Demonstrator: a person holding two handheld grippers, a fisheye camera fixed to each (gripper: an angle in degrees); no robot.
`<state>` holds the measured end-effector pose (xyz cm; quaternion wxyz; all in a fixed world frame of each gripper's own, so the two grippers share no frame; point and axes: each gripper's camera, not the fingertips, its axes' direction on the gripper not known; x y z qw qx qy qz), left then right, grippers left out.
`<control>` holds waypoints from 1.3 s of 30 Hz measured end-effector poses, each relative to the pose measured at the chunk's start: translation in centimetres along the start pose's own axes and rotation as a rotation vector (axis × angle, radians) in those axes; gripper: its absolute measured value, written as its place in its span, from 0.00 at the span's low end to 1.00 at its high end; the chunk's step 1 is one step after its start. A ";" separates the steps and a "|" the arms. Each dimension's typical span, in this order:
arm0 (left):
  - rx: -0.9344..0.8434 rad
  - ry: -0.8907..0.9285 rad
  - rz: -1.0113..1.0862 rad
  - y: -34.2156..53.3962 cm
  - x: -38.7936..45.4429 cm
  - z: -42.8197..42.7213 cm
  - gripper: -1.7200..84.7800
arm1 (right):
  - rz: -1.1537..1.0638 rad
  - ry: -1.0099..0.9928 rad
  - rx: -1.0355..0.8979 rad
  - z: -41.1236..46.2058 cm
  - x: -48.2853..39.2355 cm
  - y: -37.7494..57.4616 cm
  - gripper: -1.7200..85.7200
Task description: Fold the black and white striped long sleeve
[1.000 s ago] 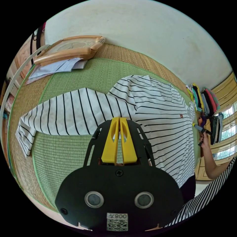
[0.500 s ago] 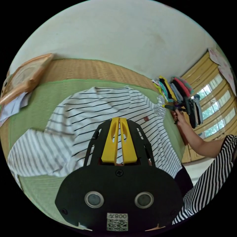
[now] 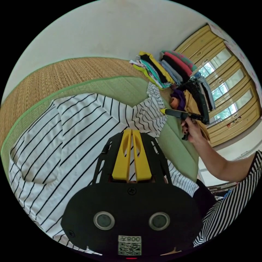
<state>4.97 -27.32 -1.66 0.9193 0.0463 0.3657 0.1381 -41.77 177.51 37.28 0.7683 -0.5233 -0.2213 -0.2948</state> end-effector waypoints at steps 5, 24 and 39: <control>-0.024 -0.011 -0.030 -1.1 1.8 1.3 0.02 | 0.035 -0.038 0.015 -0.1 0.9 2.1 0.02; 0.255 -0.401 -0.438 -2.4 2.8 -6.9 0.02 | -0.418 -0.221 0.053 3.7 -16.1 -0.2 0.02; 0.282 -0.201 -0.312 -8.4 12.0 -3.9 0.03 | -0.308 -0.083 0.100 3.3 -12.6 1.2 0.04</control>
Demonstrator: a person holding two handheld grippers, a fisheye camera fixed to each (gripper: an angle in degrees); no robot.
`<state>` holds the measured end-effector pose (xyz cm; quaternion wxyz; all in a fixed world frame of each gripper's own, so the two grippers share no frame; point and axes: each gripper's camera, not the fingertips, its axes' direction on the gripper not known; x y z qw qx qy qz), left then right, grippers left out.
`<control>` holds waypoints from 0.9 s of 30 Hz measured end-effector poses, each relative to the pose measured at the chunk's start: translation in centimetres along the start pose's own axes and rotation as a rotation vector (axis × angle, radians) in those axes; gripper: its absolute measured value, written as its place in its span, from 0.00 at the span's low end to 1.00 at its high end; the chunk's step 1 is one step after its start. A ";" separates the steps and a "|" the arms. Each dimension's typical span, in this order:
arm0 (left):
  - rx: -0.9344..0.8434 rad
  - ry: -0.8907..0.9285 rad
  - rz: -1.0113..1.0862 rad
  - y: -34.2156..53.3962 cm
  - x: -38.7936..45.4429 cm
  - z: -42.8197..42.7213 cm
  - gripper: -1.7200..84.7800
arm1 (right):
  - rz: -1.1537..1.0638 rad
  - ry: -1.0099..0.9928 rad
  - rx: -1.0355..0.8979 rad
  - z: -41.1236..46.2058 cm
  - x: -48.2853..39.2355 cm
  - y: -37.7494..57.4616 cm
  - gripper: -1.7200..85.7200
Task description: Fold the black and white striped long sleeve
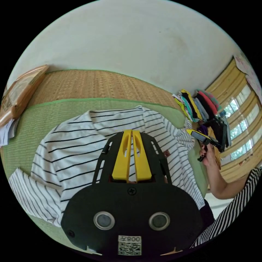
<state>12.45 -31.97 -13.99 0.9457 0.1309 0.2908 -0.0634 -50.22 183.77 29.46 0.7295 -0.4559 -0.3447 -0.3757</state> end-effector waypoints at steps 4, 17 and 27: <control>-0.052 0.105 0.135 -2.1 5.6 2.5 0.05 | 0.193 0.138 0.042 -3.5 8.0 3.1 0.08; -0.167 0.269 0.448 -11.1 27.4 12.6 0.07 | 0.265 0.258 -0.027 -1.3 17.8 -0.5 0.12; -0.252 0.260 0.495 -12.5 35.0 15.3 0.05 | 0.269 0.346 -0.058 -0.5 20.6 0.8 0.04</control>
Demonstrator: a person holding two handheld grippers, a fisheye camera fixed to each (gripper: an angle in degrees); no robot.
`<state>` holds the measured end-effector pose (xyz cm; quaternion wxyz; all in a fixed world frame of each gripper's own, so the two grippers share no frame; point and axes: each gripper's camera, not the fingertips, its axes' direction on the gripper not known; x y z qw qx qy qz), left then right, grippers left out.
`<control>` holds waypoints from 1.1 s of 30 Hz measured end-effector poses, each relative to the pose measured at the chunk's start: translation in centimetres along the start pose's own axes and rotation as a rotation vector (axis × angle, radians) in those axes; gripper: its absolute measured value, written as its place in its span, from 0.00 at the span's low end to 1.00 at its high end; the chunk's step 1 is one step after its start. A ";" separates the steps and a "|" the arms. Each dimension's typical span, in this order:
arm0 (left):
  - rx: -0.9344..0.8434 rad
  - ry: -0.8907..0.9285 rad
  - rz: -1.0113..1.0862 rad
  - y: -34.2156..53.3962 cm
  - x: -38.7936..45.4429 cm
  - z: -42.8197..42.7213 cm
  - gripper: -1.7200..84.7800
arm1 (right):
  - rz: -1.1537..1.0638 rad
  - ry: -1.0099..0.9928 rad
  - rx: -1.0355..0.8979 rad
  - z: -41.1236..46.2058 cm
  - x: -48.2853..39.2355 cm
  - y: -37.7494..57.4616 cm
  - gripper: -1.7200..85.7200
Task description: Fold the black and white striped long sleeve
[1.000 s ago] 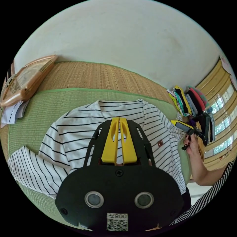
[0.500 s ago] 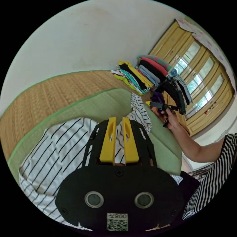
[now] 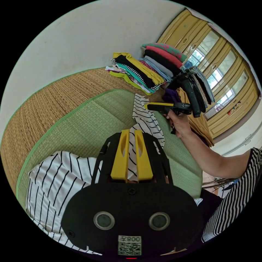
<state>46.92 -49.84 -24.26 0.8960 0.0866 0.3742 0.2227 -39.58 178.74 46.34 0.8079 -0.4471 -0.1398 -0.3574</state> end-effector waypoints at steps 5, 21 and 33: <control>0.015 0.023 -0.010 -2.2 1.8 0.9 0.06 | 0.068 -0.054 0.042 -1.4 3.7 2.2 0.02; -0.115 0.109 0.053 -14.1 9.1 9.4 0.11 | 0.264 -0.376 0.204 -6.8 15.1 12.5 0.02; -0.265 -0.034 0.177 -14.6 13.9 11.3 0.03 | 0.242 -0.415 0.196 -9.6 18.9 12.0 0.02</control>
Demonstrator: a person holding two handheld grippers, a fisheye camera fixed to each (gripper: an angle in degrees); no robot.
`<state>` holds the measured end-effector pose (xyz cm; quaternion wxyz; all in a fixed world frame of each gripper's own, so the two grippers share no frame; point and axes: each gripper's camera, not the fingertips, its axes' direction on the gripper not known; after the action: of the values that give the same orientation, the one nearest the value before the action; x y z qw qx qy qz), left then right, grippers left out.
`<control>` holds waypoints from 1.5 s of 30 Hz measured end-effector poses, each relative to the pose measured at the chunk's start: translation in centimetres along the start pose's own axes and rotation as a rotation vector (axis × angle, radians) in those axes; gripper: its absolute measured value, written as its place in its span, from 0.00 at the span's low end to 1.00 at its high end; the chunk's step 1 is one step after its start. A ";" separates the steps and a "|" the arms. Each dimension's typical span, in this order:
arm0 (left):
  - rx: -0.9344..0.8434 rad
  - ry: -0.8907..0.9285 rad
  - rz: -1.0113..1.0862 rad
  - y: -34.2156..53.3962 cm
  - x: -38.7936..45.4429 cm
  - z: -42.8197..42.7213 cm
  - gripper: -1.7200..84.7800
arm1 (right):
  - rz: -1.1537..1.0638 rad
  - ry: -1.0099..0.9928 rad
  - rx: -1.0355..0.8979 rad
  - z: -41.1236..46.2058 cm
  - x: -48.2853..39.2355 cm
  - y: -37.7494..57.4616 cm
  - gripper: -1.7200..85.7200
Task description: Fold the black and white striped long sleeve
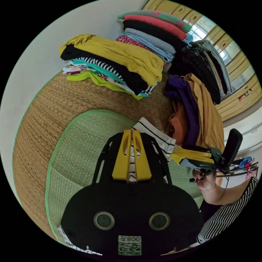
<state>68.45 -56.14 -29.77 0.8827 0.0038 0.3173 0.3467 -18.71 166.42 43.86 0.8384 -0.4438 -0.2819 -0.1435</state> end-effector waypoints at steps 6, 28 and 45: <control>0.107 0.079 0.024 3.0 1.5 -4.2 0.02 | 0.006 -0.039 0.067 -5.8 -0.8 -1.8 0.02; 0.406 0.182 0.031 28.7 0.2 -21.5 0.02 | -0.216 -0.329 0.219 -26.4 -23.1 -9.2 0.02; 0.608 0.185 -0.560 76.9 -16.9 -21.8 0.02 | -0.575 -0.413 -0.307 -8.7 -59.9 -5.8 0.02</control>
<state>-0.14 -12.75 -20.39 0.8694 0.1466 0.4716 -0.0168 -66.50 155.40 7.86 0.6131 -0.4866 -0.5332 -0.3210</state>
